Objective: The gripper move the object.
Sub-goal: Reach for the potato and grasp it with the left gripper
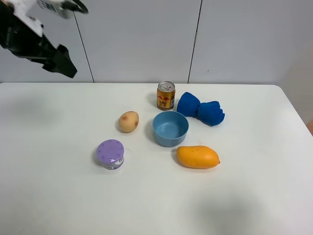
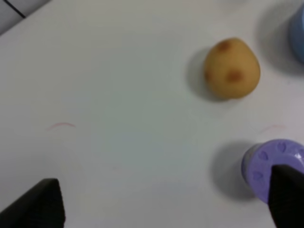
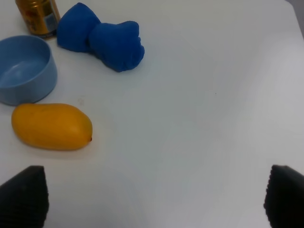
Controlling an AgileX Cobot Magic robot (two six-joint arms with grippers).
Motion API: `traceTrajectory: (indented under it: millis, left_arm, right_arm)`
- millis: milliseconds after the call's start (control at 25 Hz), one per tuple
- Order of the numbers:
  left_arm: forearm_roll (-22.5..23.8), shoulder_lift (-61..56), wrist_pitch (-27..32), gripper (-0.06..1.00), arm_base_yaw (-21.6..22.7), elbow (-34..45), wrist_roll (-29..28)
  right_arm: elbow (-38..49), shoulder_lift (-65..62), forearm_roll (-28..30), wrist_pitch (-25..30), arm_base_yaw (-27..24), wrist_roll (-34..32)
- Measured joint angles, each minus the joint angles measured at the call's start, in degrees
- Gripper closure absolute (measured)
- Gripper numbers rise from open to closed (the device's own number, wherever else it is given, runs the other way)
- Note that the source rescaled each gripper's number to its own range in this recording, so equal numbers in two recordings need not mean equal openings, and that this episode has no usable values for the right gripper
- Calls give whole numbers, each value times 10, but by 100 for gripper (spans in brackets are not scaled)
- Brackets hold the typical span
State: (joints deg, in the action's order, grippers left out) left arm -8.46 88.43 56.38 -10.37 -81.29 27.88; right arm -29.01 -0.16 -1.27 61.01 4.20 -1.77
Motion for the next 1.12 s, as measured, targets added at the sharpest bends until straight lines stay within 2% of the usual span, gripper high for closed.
traceTrajectory:
  millis: [120,560,840,1120]
  left_arm:
    - [17,49,-11,-4,-31,-3,5]
    - [22,170,-86,-4,-120,-3,26]
    - [23,211,-124,-4,-129,-3,-27]
    - [22,249,-173,-4,-129,-3,-35]
  right_arm:
    - [0,0,0,0,0,0]
    - [0,0,0,0,0,0]
    - [0,0,0,0,0,0]
    - [0,0,0,0,0,0]
